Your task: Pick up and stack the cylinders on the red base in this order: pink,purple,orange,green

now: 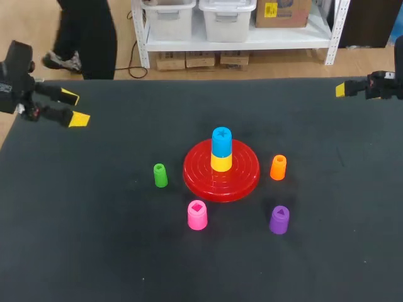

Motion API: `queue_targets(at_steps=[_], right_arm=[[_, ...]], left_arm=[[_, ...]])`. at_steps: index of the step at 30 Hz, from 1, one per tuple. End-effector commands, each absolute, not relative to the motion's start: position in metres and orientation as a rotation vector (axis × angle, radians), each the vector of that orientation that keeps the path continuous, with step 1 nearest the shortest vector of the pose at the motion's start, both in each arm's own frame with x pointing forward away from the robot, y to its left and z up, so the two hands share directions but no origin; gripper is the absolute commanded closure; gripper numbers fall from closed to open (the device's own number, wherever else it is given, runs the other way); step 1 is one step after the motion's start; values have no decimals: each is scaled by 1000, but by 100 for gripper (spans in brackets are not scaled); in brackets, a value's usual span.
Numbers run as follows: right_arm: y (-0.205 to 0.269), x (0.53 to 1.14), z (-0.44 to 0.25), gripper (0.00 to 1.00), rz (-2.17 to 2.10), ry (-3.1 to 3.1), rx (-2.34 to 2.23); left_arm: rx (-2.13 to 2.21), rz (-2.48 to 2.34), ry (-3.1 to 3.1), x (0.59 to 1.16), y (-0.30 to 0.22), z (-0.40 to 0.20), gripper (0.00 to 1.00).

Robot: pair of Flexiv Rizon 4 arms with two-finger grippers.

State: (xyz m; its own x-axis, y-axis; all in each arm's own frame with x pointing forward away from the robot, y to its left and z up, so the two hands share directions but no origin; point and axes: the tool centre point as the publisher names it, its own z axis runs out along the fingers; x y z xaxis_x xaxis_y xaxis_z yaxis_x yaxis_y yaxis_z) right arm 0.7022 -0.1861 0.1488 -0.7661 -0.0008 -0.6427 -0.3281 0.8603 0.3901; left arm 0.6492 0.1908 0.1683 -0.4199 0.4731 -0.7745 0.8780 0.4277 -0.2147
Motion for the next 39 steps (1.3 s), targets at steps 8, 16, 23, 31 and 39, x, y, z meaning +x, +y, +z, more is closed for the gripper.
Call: queue_targets(at_steps=[8,16,23,31,39], right_arm=[[-186,702,149,0,644,2373,-235],[-186,702,149,0,644,2373,-235],[-186,702,149,0,644,2373,-235],[-186,702,149,0,644,2373,-235],[-186,702,149,0,644,2373,-235]], left_arm=[[1383,-908,1927,645,181,169,0],[1523,-742,1763,623,160,155,0],[1587,-780,1700,614,150,148,0],[1598,-794,1710,620,153,143,0],[1673,-804,1659,618,156,141,0]])
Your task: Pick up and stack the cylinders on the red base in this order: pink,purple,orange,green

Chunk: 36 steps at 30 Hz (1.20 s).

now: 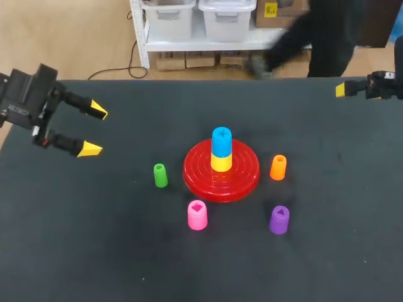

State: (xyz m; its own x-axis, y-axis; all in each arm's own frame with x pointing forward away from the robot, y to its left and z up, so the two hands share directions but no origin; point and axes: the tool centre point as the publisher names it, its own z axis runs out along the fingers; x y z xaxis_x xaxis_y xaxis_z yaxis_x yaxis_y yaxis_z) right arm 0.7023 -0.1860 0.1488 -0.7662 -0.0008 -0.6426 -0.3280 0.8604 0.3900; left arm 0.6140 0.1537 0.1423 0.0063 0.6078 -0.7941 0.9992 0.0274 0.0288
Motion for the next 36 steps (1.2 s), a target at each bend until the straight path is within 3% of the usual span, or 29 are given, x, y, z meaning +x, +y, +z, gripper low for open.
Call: queue_targets(at_steps=[1,36], right_arm=[[-186,702,149,0,644,2373,-235],[-186,702,149,0,644,2373,-235]], left_arm=[[1677,-793,1678,617,157,140,0],[1665,-804,1686,623,166,131,0]])
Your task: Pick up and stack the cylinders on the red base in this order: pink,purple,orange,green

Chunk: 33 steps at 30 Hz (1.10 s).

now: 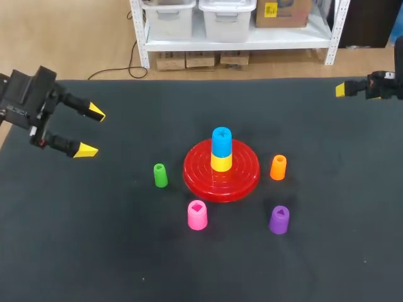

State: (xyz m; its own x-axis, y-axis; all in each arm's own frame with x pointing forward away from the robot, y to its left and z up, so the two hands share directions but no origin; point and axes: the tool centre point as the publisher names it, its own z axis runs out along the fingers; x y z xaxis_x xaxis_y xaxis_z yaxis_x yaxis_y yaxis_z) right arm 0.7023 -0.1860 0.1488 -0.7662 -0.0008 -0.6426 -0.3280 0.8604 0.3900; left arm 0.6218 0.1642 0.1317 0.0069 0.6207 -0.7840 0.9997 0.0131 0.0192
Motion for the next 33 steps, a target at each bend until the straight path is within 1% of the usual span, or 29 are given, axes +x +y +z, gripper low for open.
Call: queue_targets(at_steps=[1,23,28,33], right_arm=[[-186,702,149,0,644,2373,-235],[-186,702,149,0,644,2373,-235],[-169,701,177,0,488,2333,-513],[-144,689,204,0,339,2302,-871]], left_arm=[[1658,-803,1693,624,166,131,0],[1674,-819,1668,624,162,132,0],[1674,-819,1668,624,162,132,0],[1674,-819,1668,624,162,132,0]])
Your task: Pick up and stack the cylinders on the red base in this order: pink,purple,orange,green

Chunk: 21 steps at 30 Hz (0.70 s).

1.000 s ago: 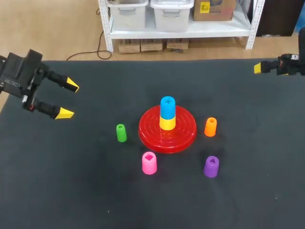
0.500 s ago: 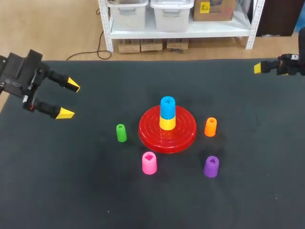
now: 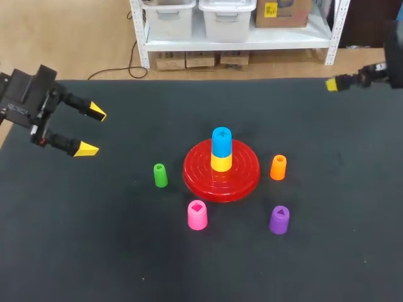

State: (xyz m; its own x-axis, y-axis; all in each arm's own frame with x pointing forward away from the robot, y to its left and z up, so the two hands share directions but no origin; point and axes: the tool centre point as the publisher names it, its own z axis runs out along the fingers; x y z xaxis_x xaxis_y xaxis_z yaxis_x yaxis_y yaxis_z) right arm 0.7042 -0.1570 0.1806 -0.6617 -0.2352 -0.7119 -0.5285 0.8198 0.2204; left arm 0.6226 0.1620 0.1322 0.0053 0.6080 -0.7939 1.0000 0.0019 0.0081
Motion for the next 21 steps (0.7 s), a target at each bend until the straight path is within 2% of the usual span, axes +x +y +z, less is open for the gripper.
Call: queue_targets(at_steps=[1,7,21], right_arm=[[-138,685,207,0,307,2283,-919],[-106,660,207,0,102,2250,-1180],[-104,658,205,0,95,2279,-1175]], left_arm=[[1674,-819,1668,624,162,132,0],[1674,-819,1668,624,162,132,0],[1674,-819,1668,624,162,132,0]])
